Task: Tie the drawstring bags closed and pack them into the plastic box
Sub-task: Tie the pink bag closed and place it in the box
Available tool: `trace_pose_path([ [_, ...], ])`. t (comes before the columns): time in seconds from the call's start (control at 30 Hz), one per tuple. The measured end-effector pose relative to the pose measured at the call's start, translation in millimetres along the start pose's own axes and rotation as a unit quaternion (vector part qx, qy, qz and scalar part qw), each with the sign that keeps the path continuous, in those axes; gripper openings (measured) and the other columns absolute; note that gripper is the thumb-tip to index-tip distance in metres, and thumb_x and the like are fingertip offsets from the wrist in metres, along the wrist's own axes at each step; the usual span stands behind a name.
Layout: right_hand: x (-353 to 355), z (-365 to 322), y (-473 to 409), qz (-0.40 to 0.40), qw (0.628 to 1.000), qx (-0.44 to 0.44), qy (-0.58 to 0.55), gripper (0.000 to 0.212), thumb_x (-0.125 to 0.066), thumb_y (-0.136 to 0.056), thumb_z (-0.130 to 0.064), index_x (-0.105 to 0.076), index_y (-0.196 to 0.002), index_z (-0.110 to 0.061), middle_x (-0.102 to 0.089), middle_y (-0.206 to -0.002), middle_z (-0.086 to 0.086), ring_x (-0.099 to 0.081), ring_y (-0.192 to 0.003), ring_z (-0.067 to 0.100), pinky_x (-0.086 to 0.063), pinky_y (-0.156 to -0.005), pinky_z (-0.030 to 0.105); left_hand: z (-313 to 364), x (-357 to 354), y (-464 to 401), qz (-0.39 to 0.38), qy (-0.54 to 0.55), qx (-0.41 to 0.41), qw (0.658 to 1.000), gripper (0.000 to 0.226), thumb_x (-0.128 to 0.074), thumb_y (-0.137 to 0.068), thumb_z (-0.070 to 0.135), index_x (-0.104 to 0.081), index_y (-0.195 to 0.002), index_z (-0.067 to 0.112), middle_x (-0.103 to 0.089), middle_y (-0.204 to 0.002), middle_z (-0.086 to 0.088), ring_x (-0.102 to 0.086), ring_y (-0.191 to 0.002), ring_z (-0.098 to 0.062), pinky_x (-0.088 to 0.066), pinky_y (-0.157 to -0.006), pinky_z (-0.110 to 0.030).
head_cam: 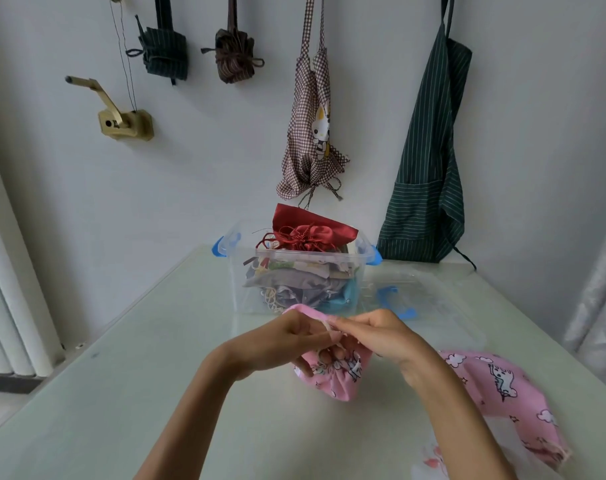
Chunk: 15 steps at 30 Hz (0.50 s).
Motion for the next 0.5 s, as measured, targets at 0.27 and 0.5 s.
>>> trace_pose_path([
  [0.27,9,-6,-3,-0.063,0.806,-0.003,-0.589,0.019,-0.059,-0.084,-0.026,-0.053,-0.067,-0.019,-0.063,-0.068,-0.001,-0.059,-0.062,0.013,-0.04,-0.07,0.026,-6,22,2,0.133,0.162,0.023,0.977,0.035,-0.051,-0.095,0.03,-0.071,-0.102,0.002,-0.064,-0.074,0.002,-0.059,-0.068,-0.004,-0.051,-0.063,-0.016],
  [0.5,62,4,4,0.194,0.976,0.077,-0.067,0.019,-0.07,-0.082,-0.026,-0.067,-0.098,-0.015,-0.069,-0.092,-0.003,-0.06,-0.076,0.003,-0.046,-0.064,0.014,-7,29,7,0.139,0.154,0.022,0.978,0.03,-0.056,-0.09,0.033,-0.075,-0.092,0.009,-0.07,-0.096,-0.005,-0.063,-0.09,-0.009,-0.055,-0.074,-0.021],
])
Point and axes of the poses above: each hand's wrist, its own y-axis away from the middle knuckle, its own x-axis out of the back of the hand, z = x × y, the point moved 5 cm from there along -y, towards the middle knuckle
